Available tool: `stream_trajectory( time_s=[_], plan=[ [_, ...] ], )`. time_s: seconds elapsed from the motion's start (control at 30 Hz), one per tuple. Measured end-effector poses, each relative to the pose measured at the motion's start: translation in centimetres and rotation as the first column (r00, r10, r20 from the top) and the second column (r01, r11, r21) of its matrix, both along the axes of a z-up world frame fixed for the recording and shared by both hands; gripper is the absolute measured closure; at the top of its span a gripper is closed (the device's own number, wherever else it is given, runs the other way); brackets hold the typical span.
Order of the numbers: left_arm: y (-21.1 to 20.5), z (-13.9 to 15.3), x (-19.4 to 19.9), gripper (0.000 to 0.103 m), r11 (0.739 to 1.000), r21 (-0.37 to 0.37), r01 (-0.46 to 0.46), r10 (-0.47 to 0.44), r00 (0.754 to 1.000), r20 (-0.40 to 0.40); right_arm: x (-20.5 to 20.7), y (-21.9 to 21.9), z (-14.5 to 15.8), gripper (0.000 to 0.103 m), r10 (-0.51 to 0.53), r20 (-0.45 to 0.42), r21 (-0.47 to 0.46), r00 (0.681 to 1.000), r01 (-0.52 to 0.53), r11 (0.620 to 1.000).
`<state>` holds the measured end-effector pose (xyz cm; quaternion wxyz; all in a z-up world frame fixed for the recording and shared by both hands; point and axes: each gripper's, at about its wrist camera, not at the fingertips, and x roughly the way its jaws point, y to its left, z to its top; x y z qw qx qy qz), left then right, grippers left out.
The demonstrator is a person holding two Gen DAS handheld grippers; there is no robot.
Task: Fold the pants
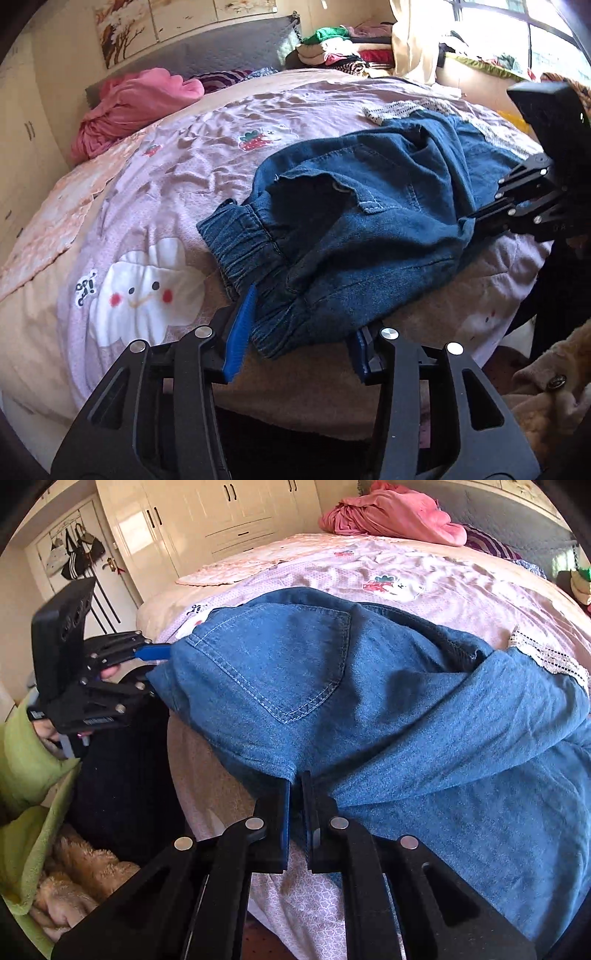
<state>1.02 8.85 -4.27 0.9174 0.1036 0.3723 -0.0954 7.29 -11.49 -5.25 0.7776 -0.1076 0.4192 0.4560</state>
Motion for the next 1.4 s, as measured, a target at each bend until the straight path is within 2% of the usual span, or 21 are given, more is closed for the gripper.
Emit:
stream_trajectory(
  time_s=[0.17, 0.23, 0.3, 0.4, 0.5, 0.6, 0.63, 0.7, 0.8, 0.9, 1.0, 1.07, 1.13, 1.2, 1.3, 1.37, 1.4],
  plan=[
    [2.3, 3.4, -2.0, 0.051, 0.992, -0.112, -0.054, 0.056, 0.998, 0.016, 0.2, 0.1, 0.0, 0.093, -0.004, -0.008, 0.012, 1.000, 0.004, 1.000],
    [2.9, 5.2, -2.7, 0.048, 0.986, -0.153, -0.067, 0.075, 0.996, 0.050, 0.6, 0.1, 0.1, 0.090, -0.008, -0.020, 0.019, 1.000, 0.009, 1.000],
    [2.8, 6.4, -2.3, 0.044, 0.978, -0.202, -0.061, 0.073, 0.996, 0.057, 0.7, 0.2, 0.1, 0.086, -0.011, -0.030, 0.029, 0.999, 0.012, 1.000],
    [0.7, 6.6, -0.3, 0.044, 0.972, -0.234, -0.026, 0.038, 0.998, 0.043, 0.5, 0.2, 0.3, 0.078, -0.009, -0.046, 0.043, 0.999, 0.011, 0.999],
    [-2.6, 5.4, 2.1, 0.044, 0.972, -0.234, 0.009, -0.011, 1.000, -0.008, 0.2, -0.1, 0.8, 0.077, -0.017, -0.055, 0.052, 0.998, 0.020, 0.998],
    [-4.7, 3.1, 3.5, 0.044, 0.973, -0.227, 0.048, -0.063, 0.996, -0.060, -0.2, -1.3, 2.2, 0.072, -0.051, -0.040, 0.078, 0.998, 0.054, 0.995],
    [-5.2, 2.2, 3.7, 0.044, 0.980, -0.196, 0.043, -0.058, 0.996, -0.073, -0.3, -1.9, 2.9, 0.069, -0.068, -0.028, 0.092, 0.997, 0.070, 0.993],
    [-5.5, 0.0, 4.1, 0.044, 0.994, -0.110, 0.017, -0.030, 0.993, -0.117, -0.2, -2.8, 4.3, 0.065, -0.114, 0.009, 0.114, 0.993, 0.113, 0.987],
    [-4.8, -1.6, 4.1, 0.044, 0.992, -0.123, 0.004, -0.022, 0.989, -0.146, 0.7, -2.9, 5.4, 0.058, -0.152, 0.033, 0.141, 0.988, 0.146, 0.979],
    [-4.5, -2.1, 4.1, 0.044, 0.992, -0.125, 0.010, -0.028, 0.990, -0.141, 2.3, -1.5, 5.0, 0.054, -0.152, 0.030, 0.103, 0.988, 0.148, 0.984],
    [-4.6, -2.2, 4.2, 0.044, 0.993, -0.118, 0.014, -0.030, 0.990, -0.135, 4.8, 0.1, 3.2, 0.054, -0.164, -0.018, 0.036, 0.986, 0.164, 0.986],
    [-4.5, -2.2, 4.4, 0.044, 0.992, -0.124, 0.019, -0.035, 0.991, -0.126, 6.1, 0.9, 0.8, 0.054, -0.204, -0.066, -0.060, 0.977, 0.200, 0.978],
    [-4.4, -2.1, 4.5, 0.044, 0.990, -0.142, 0.024, -0.041, 0.993, -0.111, 6.2, 1.1, -0.2, 0.053, -0.213, -0.077, -0.056, 0.974, 0.209, 0.976],
    [-4.1, -1.3, 4.1, 0.044, 0.984, -0.176, 0.026, -0.044, 0.994, -0.102, 6.1, 0.6, 0.6, 0.054, -0.211, -0.093, -0.030, 0.973, 0.209, 0.978],
    [-3.3, 1.3, 3.1, 0.044, 0.966, -0.256, 0.029, -0.048, 0.997, -0.066, 5.8, -2.0, 3.5, 0.054, -0.222, -0.104, 0.094, 0.970, 0.232, 0.968],
    [-3.3, 3.3, 2.6, 0.040, 0.961, -0.270, 0.051, -0.058, 0.998, -0.018, 6.2, -3.7, 5.8, 0.049, -0.262, -0.038, 0.109, 0.964, 0.265, 0.958],
    [-3.6, 4.0, 2.6, 0.033, 0.959, -0.275, 0.066, -0.069, 0.998, -0.001, 6.7, -4.5, 6.8, 0.047, -0.289, 0.002, 0.102, 0.957, 0.287, 0.952]
  ],
)
